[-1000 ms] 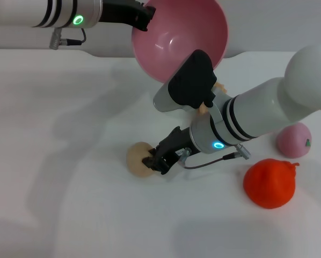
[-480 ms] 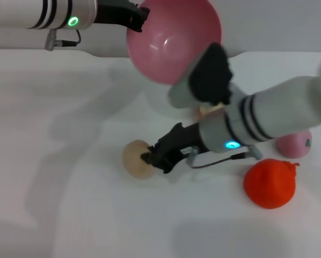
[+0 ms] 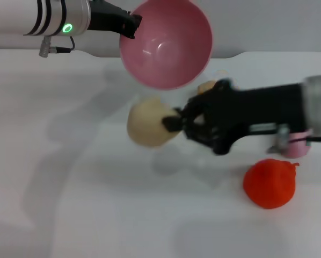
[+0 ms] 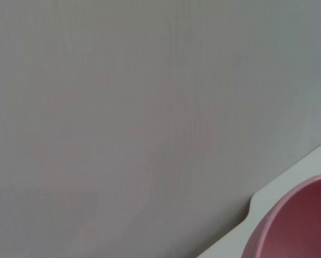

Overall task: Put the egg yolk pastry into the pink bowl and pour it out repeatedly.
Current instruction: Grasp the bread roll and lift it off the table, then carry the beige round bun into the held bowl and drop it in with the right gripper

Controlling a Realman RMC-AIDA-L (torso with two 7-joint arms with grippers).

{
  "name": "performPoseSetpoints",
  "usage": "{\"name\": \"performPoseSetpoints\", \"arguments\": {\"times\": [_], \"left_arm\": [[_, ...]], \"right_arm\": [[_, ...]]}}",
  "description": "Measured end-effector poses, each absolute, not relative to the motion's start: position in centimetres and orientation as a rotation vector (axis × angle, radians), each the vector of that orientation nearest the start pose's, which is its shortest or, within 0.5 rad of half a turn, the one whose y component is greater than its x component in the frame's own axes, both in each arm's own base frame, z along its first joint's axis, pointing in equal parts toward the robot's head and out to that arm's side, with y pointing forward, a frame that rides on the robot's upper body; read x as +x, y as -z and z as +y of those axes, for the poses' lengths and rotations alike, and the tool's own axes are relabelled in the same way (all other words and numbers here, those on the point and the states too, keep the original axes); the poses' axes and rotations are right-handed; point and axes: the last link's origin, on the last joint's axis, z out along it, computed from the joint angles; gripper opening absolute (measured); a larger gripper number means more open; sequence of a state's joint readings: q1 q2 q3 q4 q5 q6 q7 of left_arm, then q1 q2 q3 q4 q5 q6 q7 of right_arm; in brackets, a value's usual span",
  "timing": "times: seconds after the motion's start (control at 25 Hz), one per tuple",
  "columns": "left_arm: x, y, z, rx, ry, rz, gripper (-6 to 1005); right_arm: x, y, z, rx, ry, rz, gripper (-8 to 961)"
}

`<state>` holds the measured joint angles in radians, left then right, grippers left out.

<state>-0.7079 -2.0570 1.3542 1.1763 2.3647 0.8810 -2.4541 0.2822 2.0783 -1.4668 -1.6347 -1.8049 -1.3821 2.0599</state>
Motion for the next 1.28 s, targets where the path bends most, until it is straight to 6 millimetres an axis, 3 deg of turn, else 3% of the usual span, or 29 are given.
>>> {"name": "performPoseSetpoints", "arguments": {"times": [0.28, 0.44, 0.6, 0.88, 1.2, 1.28], "left_arm": [[-13.1, -0.7, 44.0, -2.376, 0.155, -0.671, 44], [-12.9, 0.3, 42.5, -2.493, 0.064, -0.731, 44], [-12.7, 0.6, 41.8, -2.531, 0.035, -0.741, 44], [-12.9, 0.8, 41.4, -2.547, 0.02, -0.759, 44], [-12.6, 1.7, 40.9, -2.582, -0.002, -0.744, 44], [-12.6, 1.7, 40.9, -2.582, -0.002, -0.744, 44]], "right_arm": [[11.6, -7.8, 29.4, -2.682, -0.758, 0.212, 57], [12.9, -9.2, 30.1, -2.603, -0.766, 0.244, 54], [14.4, -8.8, 30.9, -2.574, -0.755, 0.279, 52], [16.9, -5.8, 32.6, -2.598, -0.733, 0.378, 50], [17.0, -2.3, 34.1, -2.64, -0.663, 0.399, 48], [16.9, -1.8, 34.2, -2.639, -0.65, 0.392, 127]]}}
